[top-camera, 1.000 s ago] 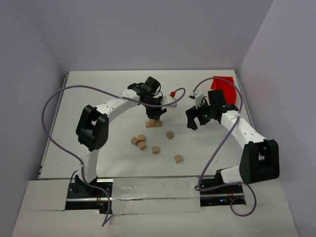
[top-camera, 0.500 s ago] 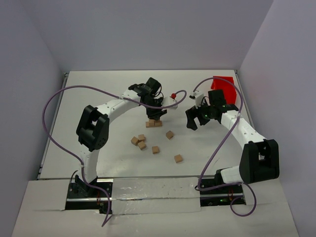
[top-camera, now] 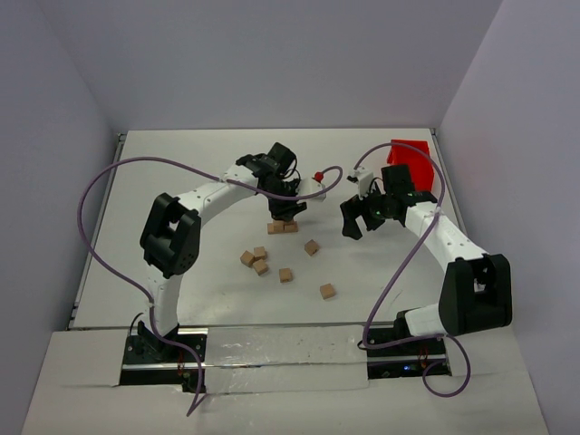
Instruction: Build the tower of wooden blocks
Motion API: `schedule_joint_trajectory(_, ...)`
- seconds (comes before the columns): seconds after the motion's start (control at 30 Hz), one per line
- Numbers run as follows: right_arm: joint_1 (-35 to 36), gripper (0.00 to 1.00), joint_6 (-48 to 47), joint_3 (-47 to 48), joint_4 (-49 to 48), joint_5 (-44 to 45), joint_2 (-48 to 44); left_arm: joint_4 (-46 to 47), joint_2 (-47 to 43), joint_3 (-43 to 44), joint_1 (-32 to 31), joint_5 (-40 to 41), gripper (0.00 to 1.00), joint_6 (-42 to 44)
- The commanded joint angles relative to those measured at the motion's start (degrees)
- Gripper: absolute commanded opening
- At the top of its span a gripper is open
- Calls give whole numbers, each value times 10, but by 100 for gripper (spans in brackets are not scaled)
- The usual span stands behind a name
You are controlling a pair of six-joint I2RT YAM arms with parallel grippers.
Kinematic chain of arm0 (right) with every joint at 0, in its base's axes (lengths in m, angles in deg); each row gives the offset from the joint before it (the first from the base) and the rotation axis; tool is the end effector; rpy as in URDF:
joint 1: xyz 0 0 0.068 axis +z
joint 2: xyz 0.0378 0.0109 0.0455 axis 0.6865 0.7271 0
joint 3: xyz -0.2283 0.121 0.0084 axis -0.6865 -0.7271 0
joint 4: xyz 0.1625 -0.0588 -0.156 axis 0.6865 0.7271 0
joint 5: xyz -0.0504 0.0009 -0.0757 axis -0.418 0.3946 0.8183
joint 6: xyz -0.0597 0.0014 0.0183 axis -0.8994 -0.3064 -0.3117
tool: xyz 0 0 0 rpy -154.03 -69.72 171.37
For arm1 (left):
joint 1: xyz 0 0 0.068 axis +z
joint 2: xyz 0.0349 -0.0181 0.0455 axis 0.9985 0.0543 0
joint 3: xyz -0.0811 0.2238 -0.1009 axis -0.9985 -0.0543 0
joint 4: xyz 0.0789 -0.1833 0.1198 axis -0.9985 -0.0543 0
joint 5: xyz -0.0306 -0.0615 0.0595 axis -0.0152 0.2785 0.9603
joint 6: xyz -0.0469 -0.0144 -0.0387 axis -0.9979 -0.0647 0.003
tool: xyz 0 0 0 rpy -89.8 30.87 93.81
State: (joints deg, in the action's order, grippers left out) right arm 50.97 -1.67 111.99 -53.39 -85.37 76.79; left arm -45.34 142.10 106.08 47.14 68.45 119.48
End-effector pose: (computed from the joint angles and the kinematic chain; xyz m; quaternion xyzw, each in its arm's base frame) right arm 0.2498 0.0561 0.2254 -0.3134 0.8766 0.1934 0.3096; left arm 0.3040 -0.2749 0.2123 0.6711 0.6881 -0.1691 0.2181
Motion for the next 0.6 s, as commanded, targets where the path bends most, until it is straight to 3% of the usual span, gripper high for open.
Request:
schedule_joint_trajectory(0.0,-4,100,-2,28,4,-10,2,10,10,8,-9,-4,48,3)
schedule_joint_trajectory(0.33,-5,100,-2,30,5,-11,4,9,12,9,-10,-6,50,3)
schedule_joint_trajectory(0.57,-5,100,-1,30,5,-12,6,9,11,12,-10,-6,41,3)
